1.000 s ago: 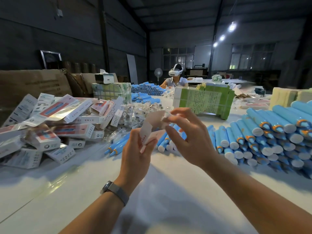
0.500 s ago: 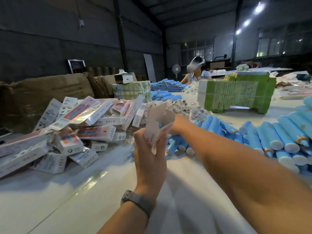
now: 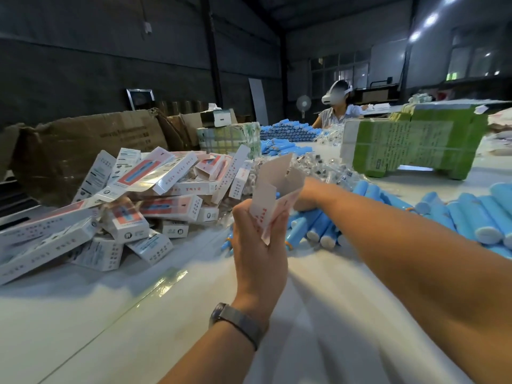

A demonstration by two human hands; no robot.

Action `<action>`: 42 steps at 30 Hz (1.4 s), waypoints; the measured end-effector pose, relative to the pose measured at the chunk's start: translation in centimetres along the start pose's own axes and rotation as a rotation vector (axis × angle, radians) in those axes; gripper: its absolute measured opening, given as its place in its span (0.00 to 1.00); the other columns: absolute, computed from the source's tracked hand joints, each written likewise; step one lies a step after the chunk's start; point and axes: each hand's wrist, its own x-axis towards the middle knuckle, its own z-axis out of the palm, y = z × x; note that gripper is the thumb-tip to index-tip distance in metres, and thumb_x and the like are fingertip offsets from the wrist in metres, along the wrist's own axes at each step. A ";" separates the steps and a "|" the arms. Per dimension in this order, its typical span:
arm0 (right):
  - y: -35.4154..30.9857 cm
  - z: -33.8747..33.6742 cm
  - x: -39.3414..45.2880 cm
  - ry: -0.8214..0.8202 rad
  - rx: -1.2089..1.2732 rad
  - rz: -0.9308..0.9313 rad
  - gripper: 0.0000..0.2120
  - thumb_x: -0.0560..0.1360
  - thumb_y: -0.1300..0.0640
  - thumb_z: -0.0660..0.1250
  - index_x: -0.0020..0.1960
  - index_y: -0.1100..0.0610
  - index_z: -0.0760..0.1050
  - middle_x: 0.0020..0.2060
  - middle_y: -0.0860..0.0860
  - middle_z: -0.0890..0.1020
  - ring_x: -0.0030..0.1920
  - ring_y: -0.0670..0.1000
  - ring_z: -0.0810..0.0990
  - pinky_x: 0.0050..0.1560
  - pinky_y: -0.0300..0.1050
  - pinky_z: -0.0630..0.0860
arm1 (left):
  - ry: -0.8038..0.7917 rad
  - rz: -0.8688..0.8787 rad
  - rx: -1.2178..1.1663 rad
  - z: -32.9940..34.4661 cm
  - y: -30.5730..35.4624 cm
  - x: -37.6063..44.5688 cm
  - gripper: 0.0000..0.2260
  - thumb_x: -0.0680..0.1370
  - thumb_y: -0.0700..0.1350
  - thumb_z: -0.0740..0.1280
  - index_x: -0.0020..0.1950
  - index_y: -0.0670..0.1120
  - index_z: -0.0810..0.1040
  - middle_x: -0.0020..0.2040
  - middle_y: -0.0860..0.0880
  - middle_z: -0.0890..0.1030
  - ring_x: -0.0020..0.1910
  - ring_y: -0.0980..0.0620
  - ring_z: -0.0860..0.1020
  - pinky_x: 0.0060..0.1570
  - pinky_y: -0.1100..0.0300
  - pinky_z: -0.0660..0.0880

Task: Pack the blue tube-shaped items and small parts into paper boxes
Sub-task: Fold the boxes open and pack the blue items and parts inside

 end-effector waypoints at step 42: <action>-2.4 -7.0 -26.0 1.345 0.631 -0.472 0.08 0.76 0.65 0.70 0.54 0.56 0.79 0.43 0.51 0.74 0.41 0.49 0.79 0.39 0.44 0.81 | -0.208 0.101 -0.064 1.5 4.8 -3.9 0.15 0.76 0.51 0.68 0.48 0.58 0.60 0.44 0.58 0.74 0.41 0.61 0.75 0.35 0.71 0.70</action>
